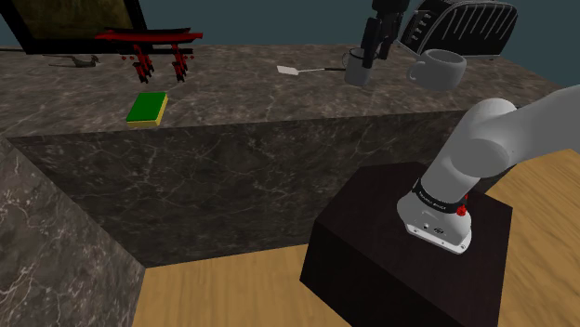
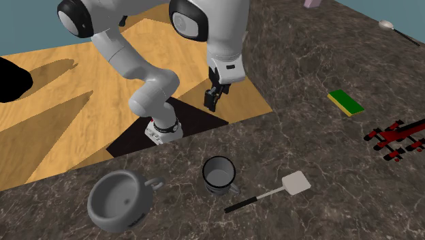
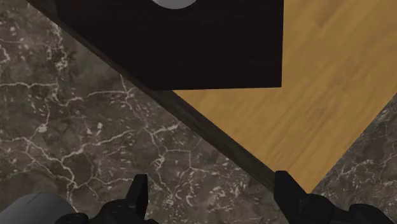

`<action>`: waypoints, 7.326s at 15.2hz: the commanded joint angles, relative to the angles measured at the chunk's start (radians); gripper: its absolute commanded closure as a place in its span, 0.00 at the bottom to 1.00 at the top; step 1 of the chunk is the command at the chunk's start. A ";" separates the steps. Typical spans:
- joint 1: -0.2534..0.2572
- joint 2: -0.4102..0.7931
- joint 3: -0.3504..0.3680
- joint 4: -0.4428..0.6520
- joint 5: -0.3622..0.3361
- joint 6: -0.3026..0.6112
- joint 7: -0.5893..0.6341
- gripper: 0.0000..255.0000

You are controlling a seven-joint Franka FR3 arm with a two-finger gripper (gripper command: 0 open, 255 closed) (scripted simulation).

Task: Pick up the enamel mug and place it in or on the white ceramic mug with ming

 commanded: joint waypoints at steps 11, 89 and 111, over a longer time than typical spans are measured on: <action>-0.026 0.259 -0.170 0.123 -0.133 0.147 -0.290 0.00; 0.026 0.612 -0.260 0.315 -0.123 0.283 -0.725 0.00; 0.028 0.602 -0.255 0.452 -0.122 0.135 -0.728 1.00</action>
